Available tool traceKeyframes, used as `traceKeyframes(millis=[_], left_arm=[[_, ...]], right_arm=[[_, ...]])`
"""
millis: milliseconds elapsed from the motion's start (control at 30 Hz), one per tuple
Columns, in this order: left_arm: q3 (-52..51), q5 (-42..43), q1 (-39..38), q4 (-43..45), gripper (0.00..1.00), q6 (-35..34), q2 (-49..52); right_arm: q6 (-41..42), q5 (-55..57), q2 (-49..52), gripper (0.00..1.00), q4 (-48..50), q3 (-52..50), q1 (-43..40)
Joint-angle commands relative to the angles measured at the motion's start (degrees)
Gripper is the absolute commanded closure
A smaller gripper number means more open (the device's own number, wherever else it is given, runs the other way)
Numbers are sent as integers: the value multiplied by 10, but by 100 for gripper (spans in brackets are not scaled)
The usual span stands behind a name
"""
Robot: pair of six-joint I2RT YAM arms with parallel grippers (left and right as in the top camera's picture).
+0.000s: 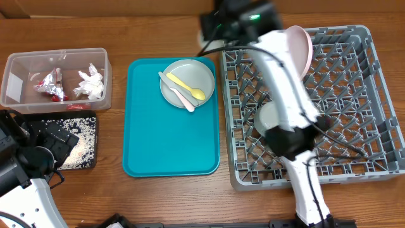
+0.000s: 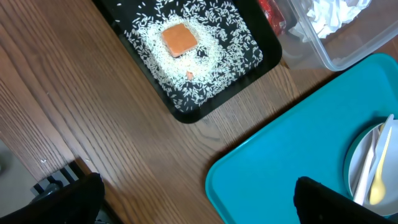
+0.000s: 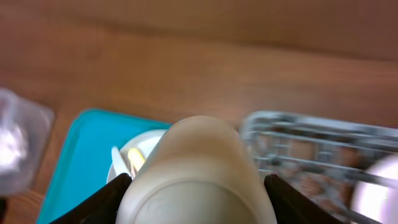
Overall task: Sort waste into correct bins and load items into the dishwasher rack
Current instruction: 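Lower the white cup into the grey rack with the right gripper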
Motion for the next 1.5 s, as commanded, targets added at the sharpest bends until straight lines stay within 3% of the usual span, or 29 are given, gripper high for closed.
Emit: traceKeyframes(millis=[0,333,700,1167,1467], left_arm=[[-2,-6,4,0,0,-8,1],[-2,-6,4,0,0,-8,1],[-2,-6,4,0,0,-8,1],[-2,-6,4,0,0,-8,1],[-2,-6,4,0,0,-8,1]], right_arm=[[25,28,-68,62,-19,22,-51],[85,62,-89,62,-141,21,-219],[94,61,-89,62,-143,-23,-372],[100,62,-89,62,-69,-266,-416],[100,91,-89,61,-37,-332,-419]])
